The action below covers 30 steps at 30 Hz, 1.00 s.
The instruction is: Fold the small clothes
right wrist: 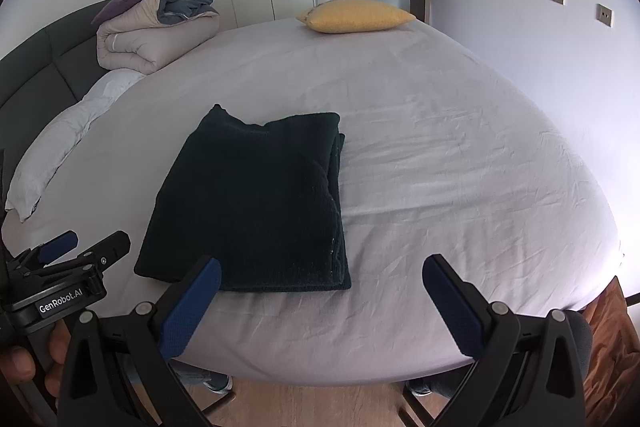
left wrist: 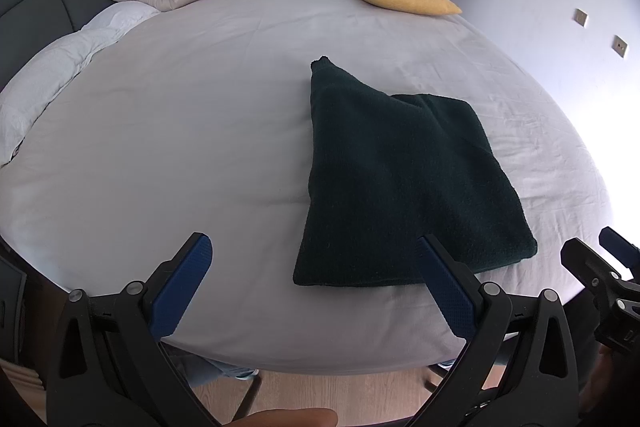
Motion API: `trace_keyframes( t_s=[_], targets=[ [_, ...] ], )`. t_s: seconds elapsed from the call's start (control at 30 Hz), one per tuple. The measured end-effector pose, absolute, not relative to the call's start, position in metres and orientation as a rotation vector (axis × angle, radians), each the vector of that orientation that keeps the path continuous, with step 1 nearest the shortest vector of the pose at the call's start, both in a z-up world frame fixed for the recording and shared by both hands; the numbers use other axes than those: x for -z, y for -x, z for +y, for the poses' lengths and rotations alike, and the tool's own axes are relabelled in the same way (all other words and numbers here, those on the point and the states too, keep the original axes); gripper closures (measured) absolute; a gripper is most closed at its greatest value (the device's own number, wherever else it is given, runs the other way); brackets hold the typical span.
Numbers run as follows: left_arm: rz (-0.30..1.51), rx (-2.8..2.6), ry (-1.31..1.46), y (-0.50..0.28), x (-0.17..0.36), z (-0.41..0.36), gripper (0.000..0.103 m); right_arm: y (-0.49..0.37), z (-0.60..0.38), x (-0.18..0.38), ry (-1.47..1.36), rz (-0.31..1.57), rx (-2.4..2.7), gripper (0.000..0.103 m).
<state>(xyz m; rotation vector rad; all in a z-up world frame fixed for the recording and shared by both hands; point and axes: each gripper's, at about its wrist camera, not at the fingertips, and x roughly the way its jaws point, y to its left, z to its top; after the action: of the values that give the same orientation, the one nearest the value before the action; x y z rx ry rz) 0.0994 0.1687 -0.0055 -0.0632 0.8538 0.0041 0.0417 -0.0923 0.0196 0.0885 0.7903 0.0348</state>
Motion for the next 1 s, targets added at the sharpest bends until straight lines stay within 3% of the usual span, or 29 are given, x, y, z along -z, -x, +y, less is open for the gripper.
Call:
trace_keyframes(
  t_s=[1.0],
  targets=[
    [0.860, -0.001, 0.061, -0.0990, 0.0082, 0.1703, 0.000, -0.0423, -0.0897, -0.0136, -0.086, 0.808, -0.034, 0.000]
  ],
)
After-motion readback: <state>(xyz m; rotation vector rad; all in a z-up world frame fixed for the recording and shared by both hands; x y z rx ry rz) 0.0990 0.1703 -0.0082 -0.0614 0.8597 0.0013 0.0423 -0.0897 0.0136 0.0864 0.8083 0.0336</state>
